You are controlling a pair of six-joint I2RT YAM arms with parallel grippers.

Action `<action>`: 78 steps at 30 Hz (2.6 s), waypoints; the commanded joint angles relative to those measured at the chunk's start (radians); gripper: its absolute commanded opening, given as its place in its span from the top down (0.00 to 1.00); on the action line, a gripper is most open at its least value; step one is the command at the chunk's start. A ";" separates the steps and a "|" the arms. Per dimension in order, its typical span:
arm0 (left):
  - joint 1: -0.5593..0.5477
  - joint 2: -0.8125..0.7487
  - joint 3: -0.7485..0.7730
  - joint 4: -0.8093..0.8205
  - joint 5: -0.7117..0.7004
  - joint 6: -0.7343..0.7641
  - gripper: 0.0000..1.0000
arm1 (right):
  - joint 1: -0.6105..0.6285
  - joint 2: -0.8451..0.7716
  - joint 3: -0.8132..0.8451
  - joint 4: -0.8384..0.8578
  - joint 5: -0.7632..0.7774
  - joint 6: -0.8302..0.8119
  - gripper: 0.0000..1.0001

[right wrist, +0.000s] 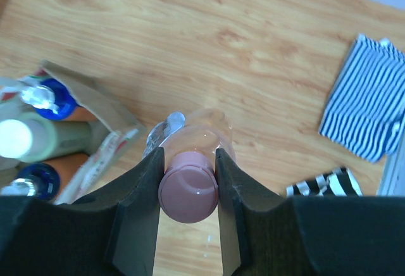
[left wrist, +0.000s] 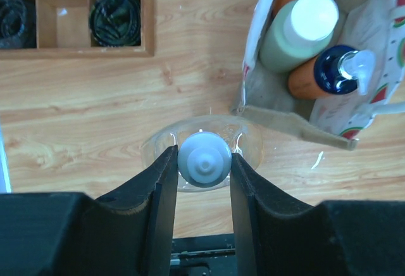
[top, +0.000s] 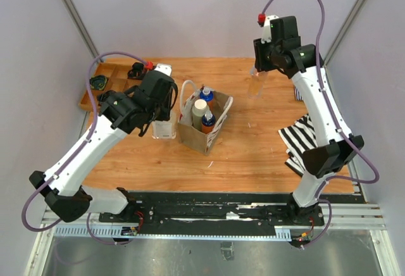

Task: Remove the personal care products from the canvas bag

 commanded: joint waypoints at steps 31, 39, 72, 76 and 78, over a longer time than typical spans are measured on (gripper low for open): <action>-0.005 -0.372 -0.763 0.590 -0.129 -0.177 0.58 | 0.129 -0.301 -0.560 0.246 0.313 -0.075 0.01; -0.006 -0.382 -0.679 0.482 -0.169 -0.234 0.15 | 0.273 -0.267 -0.455 0.248 0.098 -0.070 0.07; -0.005 -0.019 -0.194 0.612 0.071 -0.132 0.18 | 0.398 0.081 -0.454 0.193 -0.183 0.073 0.52; -0.005 -0.010 -0.204 0.621 0.082 -0.136 0.18 | 0.399 0.066 -0.474 0.182 -0.164 0.078 0.69; -0.005 -0.003 -0.213 0.626 0.090 -0.139 0.18 | 0.399 0.062 -0.480 0.179 -0.152 0.081 0.80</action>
